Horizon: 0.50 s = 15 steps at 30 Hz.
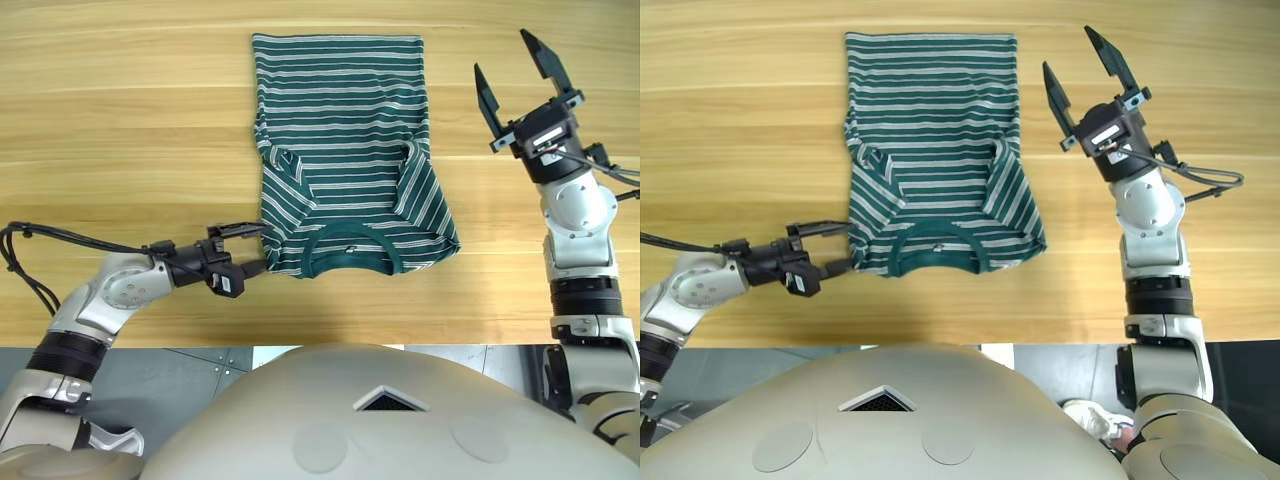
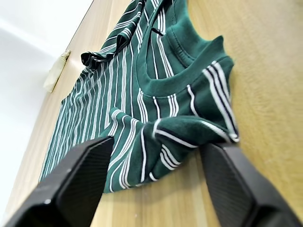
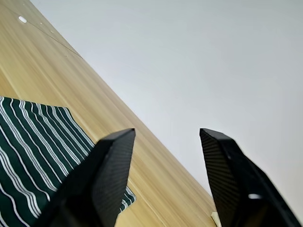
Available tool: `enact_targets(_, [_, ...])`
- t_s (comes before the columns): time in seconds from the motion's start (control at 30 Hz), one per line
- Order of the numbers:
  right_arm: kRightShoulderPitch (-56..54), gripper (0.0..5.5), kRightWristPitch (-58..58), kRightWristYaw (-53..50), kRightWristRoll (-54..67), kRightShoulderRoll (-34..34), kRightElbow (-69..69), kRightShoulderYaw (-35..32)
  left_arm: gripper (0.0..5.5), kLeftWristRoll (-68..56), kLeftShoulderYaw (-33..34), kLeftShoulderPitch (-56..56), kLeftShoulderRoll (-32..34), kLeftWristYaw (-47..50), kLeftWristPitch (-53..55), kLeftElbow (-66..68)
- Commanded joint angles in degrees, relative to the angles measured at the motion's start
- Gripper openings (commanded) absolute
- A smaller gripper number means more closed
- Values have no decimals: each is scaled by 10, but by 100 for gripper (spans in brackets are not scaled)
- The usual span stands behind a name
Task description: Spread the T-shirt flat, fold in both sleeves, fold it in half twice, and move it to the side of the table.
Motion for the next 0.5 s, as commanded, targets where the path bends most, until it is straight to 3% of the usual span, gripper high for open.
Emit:
enact_targets(0.03, [-8,255,3,5,-3,3,6,-7,265,47,-39,4,5,-34,26,62])
enact_targets(0.27, [-3,255,3,4,-3,4,5,-12,136,45,-53,-10,7,-26,19,90])
enact_targets(0.5, [22,255,1,9,-26,-13,2,-11,61,35,-58,-3,14,-24,15,90])
